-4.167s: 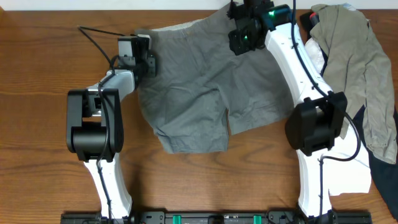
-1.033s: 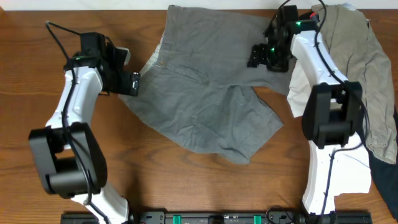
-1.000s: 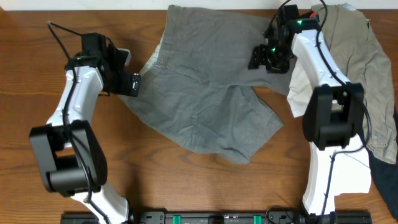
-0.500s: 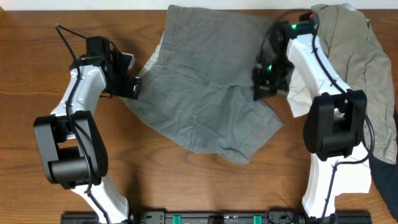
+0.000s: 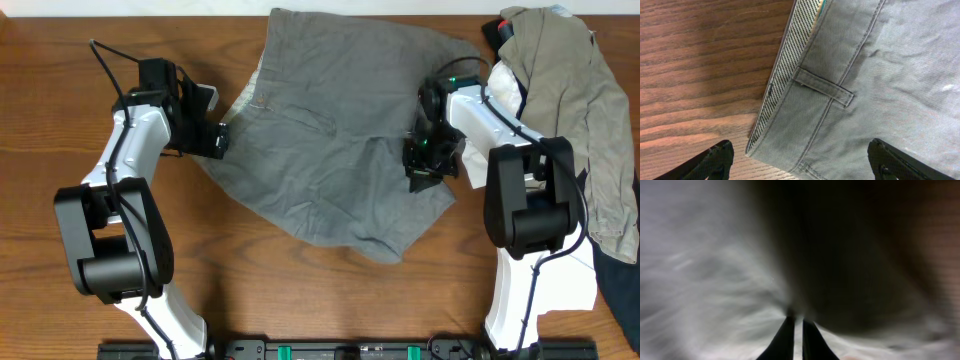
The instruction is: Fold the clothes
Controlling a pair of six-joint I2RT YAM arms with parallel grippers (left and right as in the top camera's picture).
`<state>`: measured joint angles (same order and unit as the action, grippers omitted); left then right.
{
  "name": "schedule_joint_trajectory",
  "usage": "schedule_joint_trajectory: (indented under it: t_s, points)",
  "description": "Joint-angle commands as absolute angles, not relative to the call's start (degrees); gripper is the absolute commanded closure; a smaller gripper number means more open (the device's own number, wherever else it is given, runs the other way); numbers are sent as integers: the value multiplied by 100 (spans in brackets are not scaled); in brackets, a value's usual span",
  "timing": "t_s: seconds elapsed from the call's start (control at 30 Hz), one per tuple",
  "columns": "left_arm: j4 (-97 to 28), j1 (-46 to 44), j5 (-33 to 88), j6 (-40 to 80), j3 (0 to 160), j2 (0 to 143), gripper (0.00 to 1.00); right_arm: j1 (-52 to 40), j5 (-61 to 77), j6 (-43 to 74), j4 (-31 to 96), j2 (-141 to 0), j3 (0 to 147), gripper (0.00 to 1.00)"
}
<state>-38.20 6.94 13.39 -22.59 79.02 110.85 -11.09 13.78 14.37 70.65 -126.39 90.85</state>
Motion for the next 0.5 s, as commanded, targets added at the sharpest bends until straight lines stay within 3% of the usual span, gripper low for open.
schedule_joint_trajectory:
  t_s: [0.0, 0.23, 0.37, 0.47]
  points:
    - [-3826, 666, 1393, -2327, 7859, 11113, 12, -1061, 117, 2005, 6890, -12663, 8943, 87]
    - [-3826, 666, 1393, -2327, 7859, 11113, 13, -827, -1232, 2080, 5929, -12665, 8890, 65]
    - [-3828, 666, 1393, -2327, 7859, 11113, 12, -591, -1063, 1645, 4987, -12665, 8890, 59]
    - [-3830, 666, 1393, -2322, 7859, 11113, 13, -451, -714, 1140, 4617, -12665, 8945, 49]
